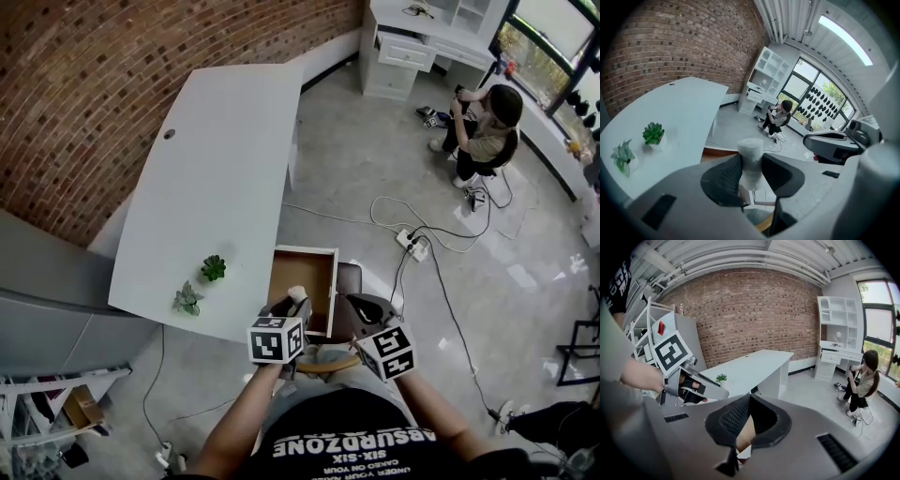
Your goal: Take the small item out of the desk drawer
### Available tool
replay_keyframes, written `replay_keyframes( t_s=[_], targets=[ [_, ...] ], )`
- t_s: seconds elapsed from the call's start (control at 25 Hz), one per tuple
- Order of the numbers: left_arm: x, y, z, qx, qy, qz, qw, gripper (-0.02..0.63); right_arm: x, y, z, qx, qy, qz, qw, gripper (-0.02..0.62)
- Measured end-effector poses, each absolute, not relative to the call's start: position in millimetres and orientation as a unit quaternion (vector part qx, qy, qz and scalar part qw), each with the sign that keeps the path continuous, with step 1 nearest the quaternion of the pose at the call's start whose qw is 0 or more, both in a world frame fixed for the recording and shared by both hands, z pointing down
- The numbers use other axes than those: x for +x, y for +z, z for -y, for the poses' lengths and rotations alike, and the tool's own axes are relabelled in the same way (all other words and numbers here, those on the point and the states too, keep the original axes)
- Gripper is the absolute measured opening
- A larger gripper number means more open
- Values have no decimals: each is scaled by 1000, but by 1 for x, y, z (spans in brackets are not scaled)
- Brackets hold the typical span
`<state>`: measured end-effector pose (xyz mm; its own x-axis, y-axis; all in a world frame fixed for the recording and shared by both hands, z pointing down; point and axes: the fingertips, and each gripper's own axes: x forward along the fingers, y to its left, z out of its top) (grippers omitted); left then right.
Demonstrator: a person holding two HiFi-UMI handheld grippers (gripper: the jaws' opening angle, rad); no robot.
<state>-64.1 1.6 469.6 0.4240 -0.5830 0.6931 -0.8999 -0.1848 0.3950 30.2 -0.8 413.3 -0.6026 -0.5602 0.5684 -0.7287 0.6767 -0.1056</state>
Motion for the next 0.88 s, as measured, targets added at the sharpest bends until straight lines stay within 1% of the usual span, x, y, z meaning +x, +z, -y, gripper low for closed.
replay_keyframes(
  t_s=[0.28, 0.56, 0.88],
  targets=[
    [-54, 444, 5, 776, 217, 494, 327, 138, 23, 411, 0, 356, 150, 886, 258, -3],
    [-47, 435, -1, 793, 262, 485, 259, 138, 23, 409, -1, 355, 148, 887, 254, -3],
    [-41, 437, -2, 802, 272, 476, 237, 138, 24, 410, 0, 351, 146, 888, 257, -3]
  ],
)
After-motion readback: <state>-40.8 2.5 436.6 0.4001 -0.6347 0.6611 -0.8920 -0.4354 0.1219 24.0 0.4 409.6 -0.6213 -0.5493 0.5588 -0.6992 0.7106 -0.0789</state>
